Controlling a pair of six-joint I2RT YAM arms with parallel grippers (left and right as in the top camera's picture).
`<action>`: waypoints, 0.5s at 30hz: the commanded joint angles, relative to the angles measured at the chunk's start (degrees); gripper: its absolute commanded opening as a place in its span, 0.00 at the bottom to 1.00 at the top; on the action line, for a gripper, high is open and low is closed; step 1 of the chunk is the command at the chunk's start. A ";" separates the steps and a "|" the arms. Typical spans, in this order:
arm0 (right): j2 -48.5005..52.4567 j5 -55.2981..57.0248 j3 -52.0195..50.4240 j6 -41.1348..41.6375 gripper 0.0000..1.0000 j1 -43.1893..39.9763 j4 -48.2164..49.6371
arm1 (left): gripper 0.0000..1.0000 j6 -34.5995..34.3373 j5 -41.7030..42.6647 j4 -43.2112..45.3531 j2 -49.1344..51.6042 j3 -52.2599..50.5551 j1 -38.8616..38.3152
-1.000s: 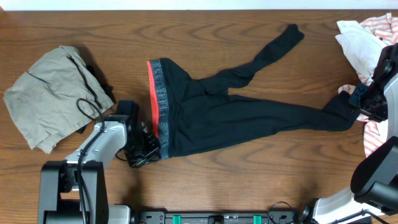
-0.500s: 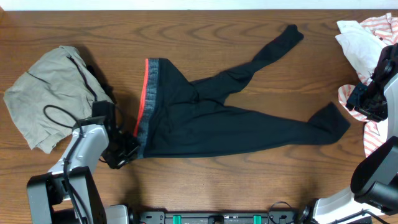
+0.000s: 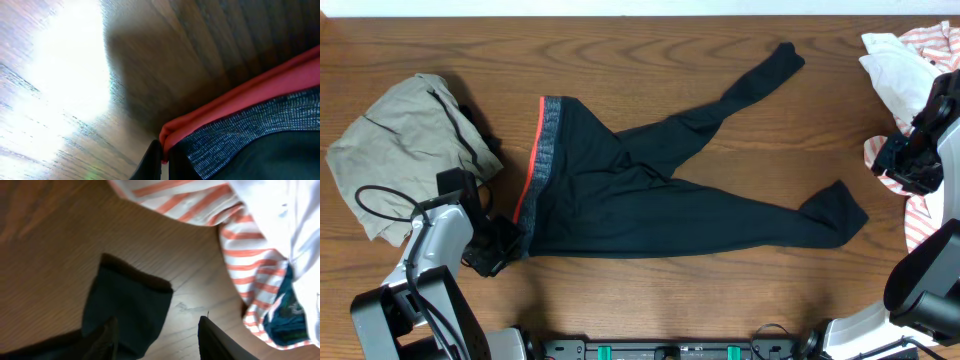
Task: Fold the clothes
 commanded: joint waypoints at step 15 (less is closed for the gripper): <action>-0.33 -11.41 -14.80 -1.25 0.50 1.92 12.85 | 0.06 0.35 -3.06 0.46 -0.22 -0.07 0.59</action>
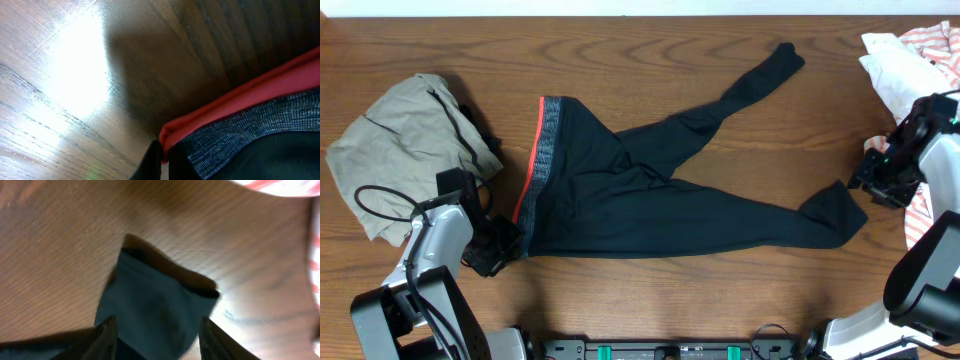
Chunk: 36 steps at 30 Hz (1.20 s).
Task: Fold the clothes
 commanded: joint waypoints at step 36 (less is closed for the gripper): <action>-0.33 -2.32 -12.13 1.31 0.01 6.01 15.52 | 0.05 0.37 -2.84 0.31 -0.22 -0.07 0.55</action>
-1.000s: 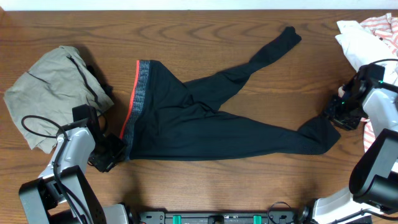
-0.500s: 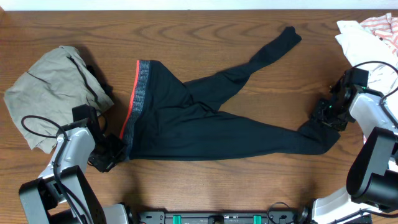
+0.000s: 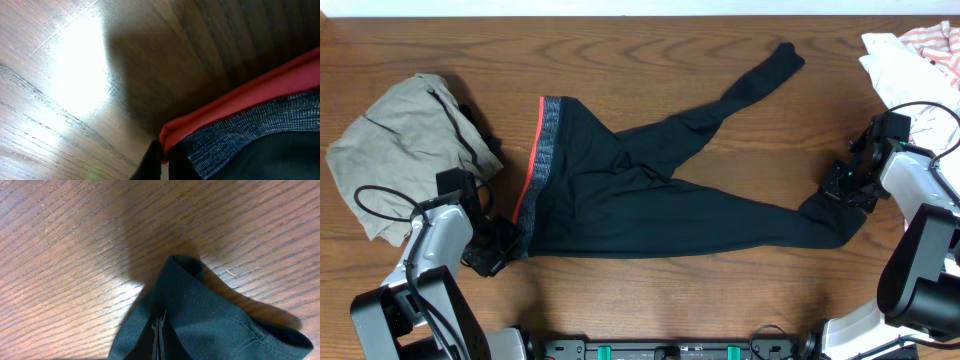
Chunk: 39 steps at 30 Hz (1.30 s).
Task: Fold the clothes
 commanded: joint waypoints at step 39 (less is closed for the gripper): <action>-5.95 16.11 16.46 0.44 0.01 -1.07 -23.28 | 0.06 0.37 -2.84 1.11 -0.22 -0.07 0.50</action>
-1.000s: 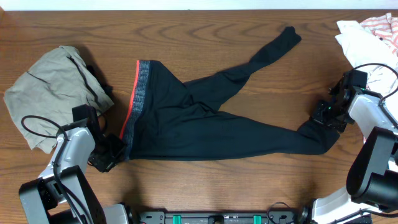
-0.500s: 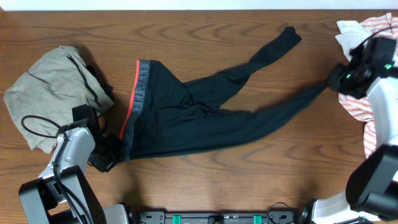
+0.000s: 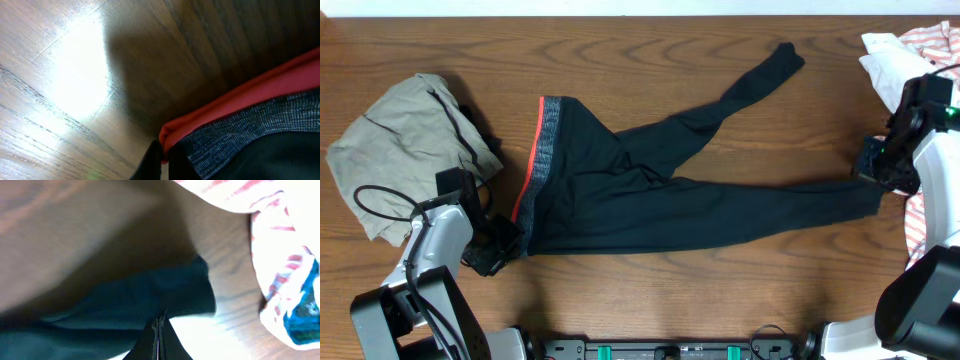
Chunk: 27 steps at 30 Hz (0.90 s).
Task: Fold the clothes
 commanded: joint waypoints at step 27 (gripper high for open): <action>0.48 5.11 -1.05 0.63 0.29 -4.46 4.04 | 0.06 0.35 -2.62 0.55 -0.20 -0.07 0.48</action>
